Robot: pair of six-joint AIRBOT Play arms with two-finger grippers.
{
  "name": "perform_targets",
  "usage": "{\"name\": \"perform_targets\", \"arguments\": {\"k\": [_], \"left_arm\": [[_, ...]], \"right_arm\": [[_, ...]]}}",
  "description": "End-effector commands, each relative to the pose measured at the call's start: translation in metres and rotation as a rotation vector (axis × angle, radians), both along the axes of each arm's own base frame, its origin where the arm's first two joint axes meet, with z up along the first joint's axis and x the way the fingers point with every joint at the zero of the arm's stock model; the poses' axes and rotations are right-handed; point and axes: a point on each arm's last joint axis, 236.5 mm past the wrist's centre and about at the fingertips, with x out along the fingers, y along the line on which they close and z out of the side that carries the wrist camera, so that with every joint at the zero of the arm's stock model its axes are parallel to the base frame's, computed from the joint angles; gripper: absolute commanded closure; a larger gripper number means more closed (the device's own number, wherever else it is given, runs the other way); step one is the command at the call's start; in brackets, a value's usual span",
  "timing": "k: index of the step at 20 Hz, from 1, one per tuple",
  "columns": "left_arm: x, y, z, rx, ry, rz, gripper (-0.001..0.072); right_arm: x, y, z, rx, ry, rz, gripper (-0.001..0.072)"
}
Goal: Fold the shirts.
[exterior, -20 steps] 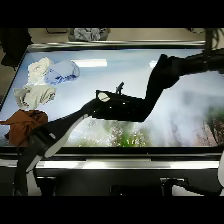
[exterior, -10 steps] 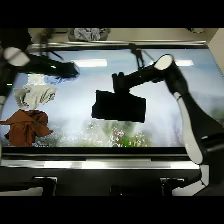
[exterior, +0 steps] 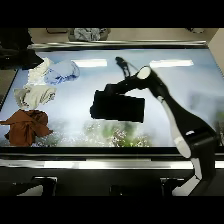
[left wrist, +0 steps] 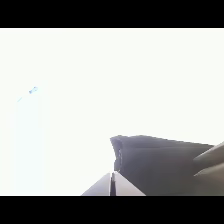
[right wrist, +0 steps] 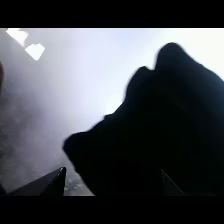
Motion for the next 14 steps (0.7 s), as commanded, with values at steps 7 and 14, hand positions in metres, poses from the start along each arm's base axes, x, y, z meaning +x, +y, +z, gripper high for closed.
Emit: {"name": "perform_targets", "arguments": {"k": [7,14], "left_arm": [[-0.001,0.003,-0.024,0.007,0.055,0.004,0.0677],[-0.003,-0.014,-0.023,0.006,0.048,-0.03,0.0677]], "right_arm": [[-0.076,-0.234,-0.095,-0.106,0.473,-0.217,0.0037],[-0.054,-0.156,-0.145,0.11,0.442,-0.253,0.0104]]}}
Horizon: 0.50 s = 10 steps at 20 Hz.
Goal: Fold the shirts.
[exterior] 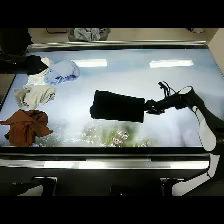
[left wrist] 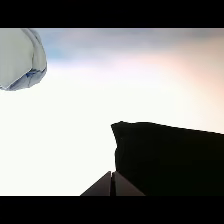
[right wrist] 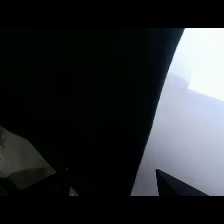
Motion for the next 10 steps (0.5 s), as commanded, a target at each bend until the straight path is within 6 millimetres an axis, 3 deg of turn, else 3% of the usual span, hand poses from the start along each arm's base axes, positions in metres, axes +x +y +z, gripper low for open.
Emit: {"name": "perform_targets", "arguments": {"k": [1,2,3,4,7,8,10], "left_arm": [[-0.001,-0.007,0.0,0.0,-0.001,-0.015,0.0676],[-0.001,-0.008,0.0,-0.001,-0.001,-0.018,0.0677],[-0.001,-0.009,0.0,-0.001,0.0,-0.018,0.0677],[-0.002,-0.01,0.0,-0.007,0.004,-0.015,0.0677],[-0.002,-0.01,0.0,-0.008,0.004,-0.014,0.0677],[-0.001,-0.01,-0.001,-0.008,0.004,-0.014,0.0677],[-0.001,-0.01,-0.001,-0.008,0.006,-0.014,0.0677]], "right_arm": [[0.014,0.026,-0.018,0.06,-0.019,-0.063,0.0131],[0.019,0.029,-0.02,0.06,-0.03,-0.076,0.0192],[0.025,0.029,-0.022,0.052,-0.048,-0.096,0.0379],[0.03,0.03,-0.018,0.063,-0.065,-0.109,0.0676],[0.052,0.015,0.016,0.11,-0.194,-0.088,0.0672],[0.06,0.0,0.03,0.111,-0.225,-0.097,0.0672],[0.079,-0.051,0.063,0.103,-0.3,-0.158,0.0672]]}}
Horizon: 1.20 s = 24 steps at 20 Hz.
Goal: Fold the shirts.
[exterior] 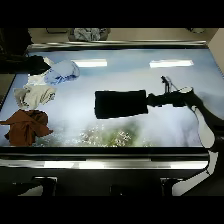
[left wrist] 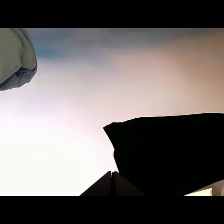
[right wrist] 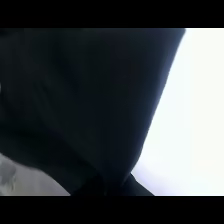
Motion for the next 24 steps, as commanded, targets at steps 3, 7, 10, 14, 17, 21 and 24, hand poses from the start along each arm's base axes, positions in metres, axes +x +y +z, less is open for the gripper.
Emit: {"name": "perform_targets", "arguments": {"k": [3,7,10,14,17,21,24], "left_arm": [[0.002,-0.001,-0.004,-0.002,0.01,0.0,0.0677],[0.004,-0.004,-0.01,-0.001,0.022,-0.007,0.0676],[0.003,-0.013,-0.012,0.0,0.028,-0.026,0.0676],[0.001,-0.023,-0.013,-0.001,0.03,-0.048,0.0676],[0.0,-0.025,-0.013,0.0,0.029,-0.054,0.0676],[0.0,-0.028,-0.013,-0.003,0.029,-0.06,0.0676],[-0.001,-0.032,-0.013,-0.003,0.029,-0.068,0.0677]], "right_arm": [[0.028,-0.138,0.08,-0.007,-0.172,-0.214,0.0672],[-0.015,-0.26,0.113,-0.034,-0.198,-0.425,0.0671],[-0.075,-0.333,0.116,-0.075,-0.138,-0.546,0.067],[-0.169,-0.389,0.092,-0.158,0.081,-0.649,0.067],[-0.239,-0.395,0.055,-0.269,0.369,-0.615,0.067],[-0.294,-0.381,0.019,-0.328,0.61,-0.66,0.0668],[-0.312,-0.349,-0.002,-0.291,0.674,-0.687,0.0668]]}}
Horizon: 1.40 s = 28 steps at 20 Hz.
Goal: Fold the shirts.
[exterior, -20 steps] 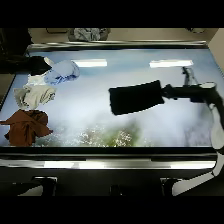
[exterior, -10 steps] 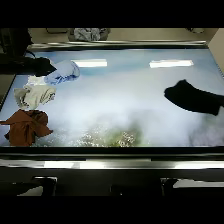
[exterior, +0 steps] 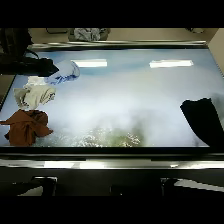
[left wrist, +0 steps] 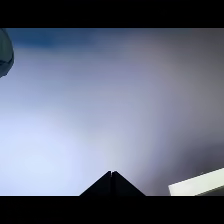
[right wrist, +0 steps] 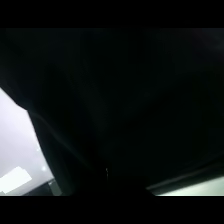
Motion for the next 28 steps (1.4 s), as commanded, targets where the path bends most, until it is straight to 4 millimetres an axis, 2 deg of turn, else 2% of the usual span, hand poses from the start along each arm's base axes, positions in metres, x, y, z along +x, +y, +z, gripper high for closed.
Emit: {"name": "perform_targets", "arguments": {"k": [1,6,8,12,13,14,15,16,18,19,20,21,22,23,24,25,26,27,28], "left_arm": [[-0.001,-0.004,0.0,-0.001,0.0,-0.009,0.0676],[-0.003,-0.01,0.0,-0.001,0.0,-0.022,0.0676],[-0.003,-0.01,0.0,-0.001,0.0,-0.023,0.0676],[-0.003,-0.01,0.0,-0.001,-0.001,-0.023,0.0676],[-0.003,-0.01,0.0,-0.001,-0.001,-0.023,0.0676],[-0.003,-0.01,0.0,-0.001,-0.001,-0.023,0.0676],[-0.003,-0.01,0.001,-0.001,-0.001,-0.023,0.0676],[-0.003,-0.01,0.002,-0.003,-0.004,-0.023,0.0676],[-0.006,-0.018,0.023,-0.044,-0.041,-0.039,0.0677],[-0.006,-0.017,0.043,-0.046,-0.089,-0.039,0.0678],[-0.003,-0.014,0.064,-0.036,-0.147,-0.028,0.0678],[0.003,-0.004,0.088,-0.008,-0.228,0.001,0.0679],[0.01,0.008,0.108,0.032,-0.303,0.046,0.068],[0.02,0.028,0.12,0.094,-0.36,0.13,0.068],[0.027,0.048,0.118,0.175,-0.37,0.201,0.068],[0.033,0.066,0.1,0.271,-0.327,0.255,0.068],[0.036,0.077,0.073,0.34,-0.245,0.277,0.0679],[0.037,0.079,0.037,0.375,-0.126,0.268,0.0673],[0.034,0.08,-0.005,0.404,0.016,0.252,0.0554]], "right_arm": [[-0.041,0.026,-0.027,0.014,0.135,-0.054,0.0666],[-0.067,0.049,-0.05,0.001,0.207,-0.078,0.0656],[-0.072,0.04,-0.051,-0.042,0.222,-0.07,0.0657],[-0.075,0.036,-0.047,-0.07,0.224,-0.054,0.066],[-0.074,0.035,-0.047,-0.075,0.22,-0.055,0.0608],[-0.071,0.034,-0.046,-0.078,0.209,-0.056,0.0434],[-0.067,0.028,-0.041,-0.095,0.187,-0.031,0.018],[-0.062,0.019,-0.031,-0.128,0.158,0.021,0.0026],[-0.045,-0.015,0.011,-0.237,0.103,0.044,0.0019],[-0.024,-0.043,0.047,-0.349,0.022,0.055,0.0023],[0.007,-0.068,0.091,-0.49,-0.102,0.108,0.0025],[0.047,-0.085,0.149,-0.658,-0.245,0.188,0.0025],[0.086,-0.093,0.21,-0.835,-0.368,0.243,0.0026],[0.12,-0.088,0.262,-0.976,-0.472,0.27,0.0033],[0.157,-0.066,0.305,-1.072,-0.58,0.314,0.0034],[0.189,-0.031,0.327,-1.09,-0.668,0.37,0.0034],[0.216,0.013,0.328,-1.038,-0.729,0.432,0.0034],[0.237,0.066,0.31,-0.911,-0.742,0.498,0.0033],[0.25,0.111,0.28,-0.802,-0.699,0.577,0.0033]]}}
